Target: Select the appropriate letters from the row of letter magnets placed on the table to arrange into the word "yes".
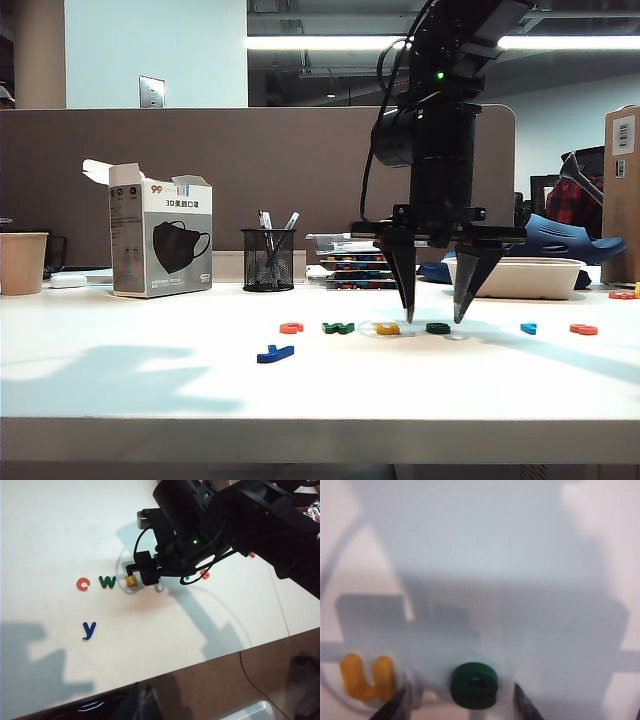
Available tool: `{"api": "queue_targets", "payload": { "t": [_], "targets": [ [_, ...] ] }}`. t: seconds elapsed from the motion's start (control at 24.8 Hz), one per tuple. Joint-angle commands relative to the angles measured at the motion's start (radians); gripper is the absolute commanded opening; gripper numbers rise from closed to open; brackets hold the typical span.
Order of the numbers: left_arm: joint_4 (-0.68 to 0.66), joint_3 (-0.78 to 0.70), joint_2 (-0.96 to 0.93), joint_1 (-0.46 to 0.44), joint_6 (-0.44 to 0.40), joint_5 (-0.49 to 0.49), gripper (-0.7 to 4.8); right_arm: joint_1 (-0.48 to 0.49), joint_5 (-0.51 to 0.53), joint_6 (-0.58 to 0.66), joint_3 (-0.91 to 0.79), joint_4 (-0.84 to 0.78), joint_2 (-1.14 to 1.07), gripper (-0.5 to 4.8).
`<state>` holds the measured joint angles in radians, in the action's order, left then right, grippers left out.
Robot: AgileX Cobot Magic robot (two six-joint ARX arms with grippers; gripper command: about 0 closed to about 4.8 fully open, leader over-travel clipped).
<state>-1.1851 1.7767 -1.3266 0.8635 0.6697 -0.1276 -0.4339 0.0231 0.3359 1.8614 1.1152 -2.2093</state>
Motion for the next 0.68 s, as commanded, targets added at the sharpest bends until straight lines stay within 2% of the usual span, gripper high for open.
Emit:
{"api": "queue_targets", "payload": {
  "t": [0.04, 0.56, 0.68],
  "targets": [
    [0.012, 0.003, 0.004, 0.001, -0.004, -0.003, -0.05, 0.000, 0.006, 0.005, 0.002, 0.001, 0.002, 2.52],
    [0.012, 0.003, 0.004, 0.001, -0.004, -0.003, -0.05, 0.000, 0.005, 0.004, 0.002, 0.032, -0.041, 2.51],
    [0.012, 0.003, 0.004, 0.001, -0.004, -0.004, -0.05, 0.000, 0.005, 0.004, 0.002, 0.031, -0.041, 2.11]
  ]
}}
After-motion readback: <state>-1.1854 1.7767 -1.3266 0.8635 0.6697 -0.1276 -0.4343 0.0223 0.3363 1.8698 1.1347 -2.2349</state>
